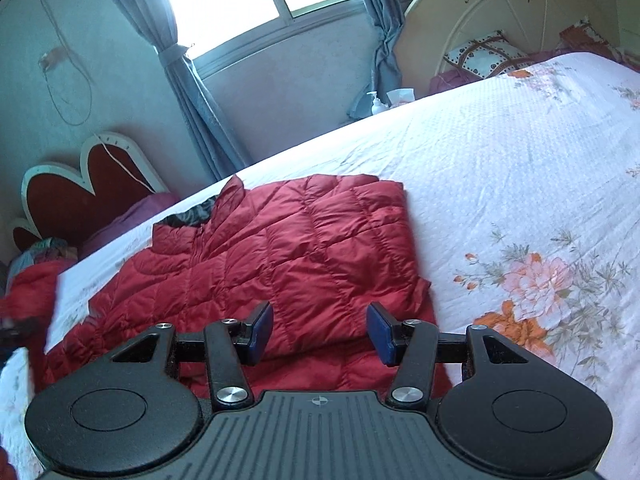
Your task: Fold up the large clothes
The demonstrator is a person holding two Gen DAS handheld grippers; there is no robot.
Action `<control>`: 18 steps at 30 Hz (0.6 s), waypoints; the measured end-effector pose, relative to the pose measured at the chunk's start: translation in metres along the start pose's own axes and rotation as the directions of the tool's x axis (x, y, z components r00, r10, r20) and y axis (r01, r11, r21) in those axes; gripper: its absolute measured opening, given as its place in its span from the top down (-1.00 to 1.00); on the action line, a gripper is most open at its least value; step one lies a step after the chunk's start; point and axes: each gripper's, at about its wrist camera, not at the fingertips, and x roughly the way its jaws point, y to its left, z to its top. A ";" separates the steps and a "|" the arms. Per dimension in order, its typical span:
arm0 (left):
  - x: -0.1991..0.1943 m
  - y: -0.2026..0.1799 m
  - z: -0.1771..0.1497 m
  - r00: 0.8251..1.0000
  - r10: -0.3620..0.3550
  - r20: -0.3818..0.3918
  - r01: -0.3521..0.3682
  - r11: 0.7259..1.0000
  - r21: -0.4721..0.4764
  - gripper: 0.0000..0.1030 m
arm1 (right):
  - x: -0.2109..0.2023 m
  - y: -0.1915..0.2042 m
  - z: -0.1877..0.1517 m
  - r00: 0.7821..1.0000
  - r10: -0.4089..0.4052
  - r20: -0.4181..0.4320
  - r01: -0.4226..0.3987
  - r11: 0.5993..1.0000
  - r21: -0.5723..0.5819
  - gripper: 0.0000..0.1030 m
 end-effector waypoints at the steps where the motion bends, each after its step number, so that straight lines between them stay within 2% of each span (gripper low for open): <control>1: 0.014 -0.020 -0.005 0.999 -0.016 -0.028 0.017 0.999 0.040 0.83 | 0.000 -0.007 0.003 1.000 0.001 0.002 -0.001 1.000 0.010 -0.02; 4: 0.055 -0.072 -0.021 0.993 -0.049 -0.106 0.063 0.989 0.137 0.84 | 0.002 -0.033 0.013 1.000 0.009 0.000 -0.009 0.999 0.052 -0.02; 9: 0.101 -0.122 -0.049 0.974 -0.081 -0.210 0.120 0.977 0.178 0.82 | 0.006 -0.072 0.027 0.999 0.038 -0.011 -0.036 0.994 0.107 -0.02; 10: 0.103 -0.131 -0.056 0.970 -0.077 -0.230 0.124 0.973 0.196 0.59 | 0.006 -0.076 0.029 0.998 0.057 -0.016 -0.055 0.993 0.109 -0.03; 11: 0.106 -0.139 -0.062 0.966 -0.072 -0.248 0.128 0.968 0.217 0.26 | 0.007 -0.079 0.030 0.997 0.069 -0.024 -0.066 0.992 0.107 -0.03; 12: 0.107 -0.146 -0.066 0.965 -0.077 -0.252 0.138 0.962 0.235 0.16 | 0.007 -0.080 0.031 0.997 0.068 -0.027 -0.065 0.993 0.102 -0.29; 13: 0.104 -0.149 -0.068 0.966 -0.089 -0.242 0.151 0.956 0.250 0.06 | 0.006 -0.080 0.032 0.998 0.068 -0.011 -0.067 0.993 0.099 -0.72; 16: 0.068 -0.140 -0.063 0.976 -0.111 -0.186 0.158 0.952 0.263 0.05 | 0.009 -0.077 0.036 0.989 0.147 0.002 -0.147 0.986 0.084 -0.74; 18: 0.049 -0.116 -0.058 0.989 -0.069 -0.131 0.098 0.968 0.231 0.11 | 0.016 -0.068 0.037 0.983 0.183 -0.015 -0.182 0.981 0.072 -0.74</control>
